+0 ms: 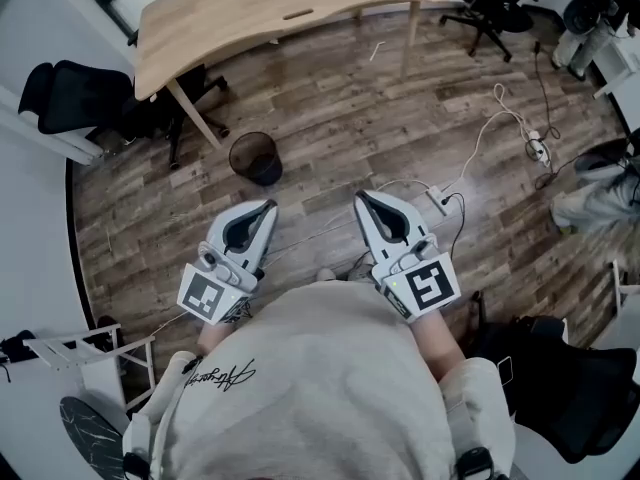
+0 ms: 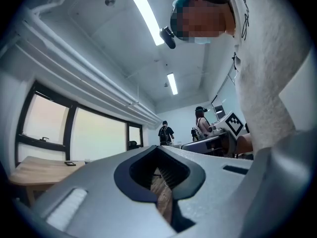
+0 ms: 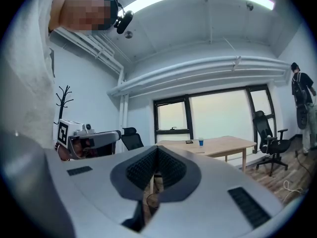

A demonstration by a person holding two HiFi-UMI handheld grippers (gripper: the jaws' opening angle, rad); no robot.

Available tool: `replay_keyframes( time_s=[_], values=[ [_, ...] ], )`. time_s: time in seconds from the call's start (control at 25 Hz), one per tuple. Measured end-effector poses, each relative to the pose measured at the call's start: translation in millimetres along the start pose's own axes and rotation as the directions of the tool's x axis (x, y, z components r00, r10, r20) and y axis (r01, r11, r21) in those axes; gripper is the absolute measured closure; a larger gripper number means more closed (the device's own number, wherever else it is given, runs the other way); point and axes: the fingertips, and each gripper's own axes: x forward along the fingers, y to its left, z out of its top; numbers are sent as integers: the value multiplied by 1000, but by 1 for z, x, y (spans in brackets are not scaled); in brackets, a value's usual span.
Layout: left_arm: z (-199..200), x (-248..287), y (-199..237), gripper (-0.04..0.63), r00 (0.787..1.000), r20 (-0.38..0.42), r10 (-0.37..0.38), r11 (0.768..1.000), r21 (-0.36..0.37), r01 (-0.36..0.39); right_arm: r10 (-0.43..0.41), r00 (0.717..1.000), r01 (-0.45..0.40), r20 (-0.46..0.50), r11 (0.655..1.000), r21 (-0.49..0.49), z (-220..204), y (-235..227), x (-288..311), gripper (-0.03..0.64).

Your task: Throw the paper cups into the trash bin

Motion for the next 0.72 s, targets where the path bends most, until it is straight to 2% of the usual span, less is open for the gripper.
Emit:
replay_keyframes(
  time_s=[0.16, 0.28, 0.4, 0.6, 0.72],
  values=[
    [-1, -5, 3, 592, 1000, 10, -7, 1000, 2, 7, 2, 1000, -2, 1, 1000, -25, 2, 6, 1, 607],
    [-7, -5, 2, 592, 1000, -10, -14, 1000, -6, 14, -16, 998, 10, -67, 996, -93, -6, 10, -1, 607],
    [-13, -4, 5, 592, 1000, -10, -18, 1000, -15, 18, -34, 991, 20, -126, 994, -110, -20, 6, 5, 607],
    [-17, -2, 17, 592, 1000, -21, -17, 1000, -21, 17, -32, 992, 18, -124, 993, -115, -20, 4, 18, 607],
    [-14, 5, 27, 592, 1000, -2, -10, 1000, -12, 10, -21, 995, 11, -100, 995, -96, -13, -4, 31, 607]
  ],
)
